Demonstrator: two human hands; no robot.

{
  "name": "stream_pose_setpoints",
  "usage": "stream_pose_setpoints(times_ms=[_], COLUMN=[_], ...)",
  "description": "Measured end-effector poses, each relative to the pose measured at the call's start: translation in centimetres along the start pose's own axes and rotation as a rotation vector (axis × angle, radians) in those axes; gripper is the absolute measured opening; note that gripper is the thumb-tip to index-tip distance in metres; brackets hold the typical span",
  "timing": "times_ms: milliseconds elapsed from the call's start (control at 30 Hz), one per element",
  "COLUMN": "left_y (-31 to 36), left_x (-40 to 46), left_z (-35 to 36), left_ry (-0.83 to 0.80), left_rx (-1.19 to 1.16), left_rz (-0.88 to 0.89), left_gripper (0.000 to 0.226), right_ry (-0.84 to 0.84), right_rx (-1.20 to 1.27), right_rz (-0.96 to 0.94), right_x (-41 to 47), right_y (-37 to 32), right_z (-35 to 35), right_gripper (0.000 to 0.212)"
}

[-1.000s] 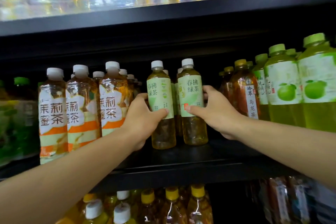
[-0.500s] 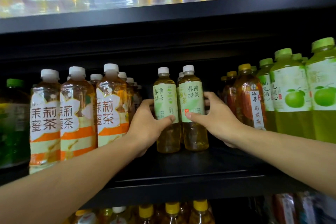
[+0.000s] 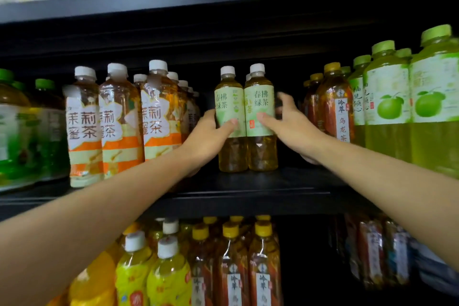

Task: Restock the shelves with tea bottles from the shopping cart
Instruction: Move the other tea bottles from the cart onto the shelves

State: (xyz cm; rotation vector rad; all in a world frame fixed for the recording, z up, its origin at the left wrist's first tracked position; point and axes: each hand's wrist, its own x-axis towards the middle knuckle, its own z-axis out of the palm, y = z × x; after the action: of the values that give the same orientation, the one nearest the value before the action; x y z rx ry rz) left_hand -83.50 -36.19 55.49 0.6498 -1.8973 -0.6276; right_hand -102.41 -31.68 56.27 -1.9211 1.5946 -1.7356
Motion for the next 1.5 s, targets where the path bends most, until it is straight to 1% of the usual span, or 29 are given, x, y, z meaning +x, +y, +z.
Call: stream_pose_setpoints(times_ms=[67,133,200,233,300,333,433,467,533,633,733,867,1000,1133,1200,1333,1500], left_y=[1.5,2.5,2.6,2.4,1.6,1.3,0.6,0.4,-0.1,-1.5,-3.5,-6.4,-9.1,-11.0,-11.3,-12.1,-12.8], left_x=[-1.5,-3.5,-5.9,-7.2,-9.7,-11.2,-15.3,-16.5,-19.0,-22.8,-27.4,-34.6,-43.0,-51.4,-55.3,-63.6,-73.5], left_z=[-0.3,-0.7,-1.5,-2.0,-2.8,-3.2,-4.4,-5.0,-6.3,-8.1,-10.3,-14.4,-18.4,-21.4,-22.5,-23.9,-24.7], left_ry=[-0.002,-0.024,-0.083,-0.090,-0.068,-0.049,0.017,0.020,0.005,-0.017,-0.053,-0.055,-0.061,-0.071,-0.069,-0.050,-0.013], left_rx=[0.009,0.067,0.227,0.336,0.507,0.598,0.975,1.062,1.155,1.223,1.272,1.351,1.382,1.368,1.348,1.324,1.257], left_rz=[-0.003,0.012,0.060,0.080,0.101,0.122,0.238,0.249,0.212,0.173,0.088,-0.042,-0.258,-0.482,-0.563,-0.734,-1.063], left_gripper=[0.044,0.042,0.057,0.063,0.067,0.068,0.068,0.068,0.069,0.070,0.070,0.070,0.071,0.071,0.071,0.072,0.073], right_ry=[0.027,0.052,0.071,0.073,0.043,0.019,-0.053,-0.073,-0.111,-0.194,-0.268,-0.363,-0.483,-0.653,-0.747,-0.915,-1.075], right_rx=[-0.005,-0.144,-0.255,-0.291,-0.373,-0.438,-0.729,-0.814,-0.886,-0.896,-0.903,-0.815,-0.721,-0.670,-0.662,-0.600,-0.545], right_rz=[0.029,0.005,-0.065,-0.112,-0.178,-0.197,-0.252,-0.279,-0.314,-0.318,-0.312,-0.312,-0.316,-0.320,-0.342,-0.344,-0.323], right_x=[-0.3,-0.7,-2.1,-3.2,-6.0,-7.4,-11.5,-12.7,-15.6,-20.2,-24.2,-28.6,-33.3,-38.9,-41.8,-47.5,-54.6], right_y=[-0.3,-0.6,-1.2,-1.6,-2.4,-2.8,-4.3,-4.7,-5.7,-5.7,-5.5,-6.1,-7.6,-9.2,-10.0,-11.6,-13.3], right_z=[-0.6,-1.5,-2.2,-2.4,-2.1,-1.8,-0.4,0.3,2.2,5.8,10.1,16.3,23.3,30.0,32.9,37.5,42.4], right_gripper=[0.083,0.082,0.070,0.064,0.057,0.058,0.063,0.065,0.068,0.072,0.072,0.069,0.071,0.071,0.072,0.072,0.078])
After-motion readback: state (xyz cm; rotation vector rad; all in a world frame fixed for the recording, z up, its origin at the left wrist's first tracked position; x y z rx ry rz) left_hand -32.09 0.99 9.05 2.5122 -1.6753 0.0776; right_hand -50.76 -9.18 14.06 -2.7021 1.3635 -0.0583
